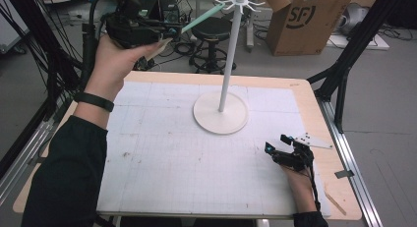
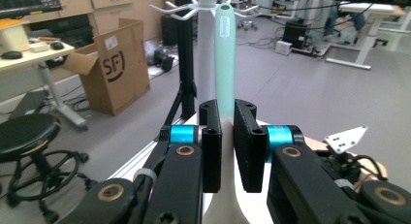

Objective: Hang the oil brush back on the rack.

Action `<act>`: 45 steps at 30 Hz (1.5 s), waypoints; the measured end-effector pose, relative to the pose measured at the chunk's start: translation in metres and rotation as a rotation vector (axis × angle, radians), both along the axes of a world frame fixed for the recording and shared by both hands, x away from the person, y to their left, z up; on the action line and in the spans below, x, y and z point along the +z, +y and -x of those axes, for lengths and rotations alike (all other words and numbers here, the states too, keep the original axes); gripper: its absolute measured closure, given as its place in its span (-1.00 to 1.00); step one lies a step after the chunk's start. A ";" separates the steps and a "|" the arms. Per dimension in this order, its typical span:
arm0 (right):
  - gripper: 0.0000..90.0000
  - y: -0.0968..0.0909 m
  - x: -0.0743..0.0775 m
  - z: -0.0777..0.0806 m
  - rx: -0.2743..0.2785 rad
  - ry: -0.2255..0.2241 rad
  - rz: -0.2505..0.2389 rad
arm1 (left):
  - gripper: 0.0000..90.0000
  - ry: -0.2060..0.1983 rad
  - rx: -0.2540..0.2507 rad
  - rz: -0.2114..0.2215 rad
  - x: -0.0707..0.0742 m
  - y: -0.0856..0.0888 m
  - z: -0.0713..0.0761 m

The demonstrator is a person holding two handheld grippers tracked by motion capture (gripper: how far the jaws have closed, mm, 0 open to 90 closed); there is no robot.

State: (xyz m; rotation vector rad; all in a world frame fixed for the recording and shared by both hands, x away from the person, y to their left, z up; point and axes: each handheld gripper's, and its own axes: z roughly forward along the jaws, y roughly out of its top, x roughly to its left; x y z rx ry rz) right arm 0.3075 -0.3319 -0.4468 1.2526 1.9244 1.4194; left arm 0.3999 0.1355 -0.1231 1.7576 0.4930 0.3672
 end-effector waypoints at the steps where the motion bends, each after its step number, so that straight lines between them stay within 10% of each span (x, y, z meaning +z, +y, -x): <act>1: -0.56 0.000 0.000 0.000 0.000 0.000 -0.001 | 0.83 0.000 0.005 -0.003 0.000 0.000 -0.001; 45: -0.56 0.000 0.000 0.000 0.005 0.002 -0.003 | 0.83 -0.025 -0.018 -0.025 -0.008 -0.009 -0.001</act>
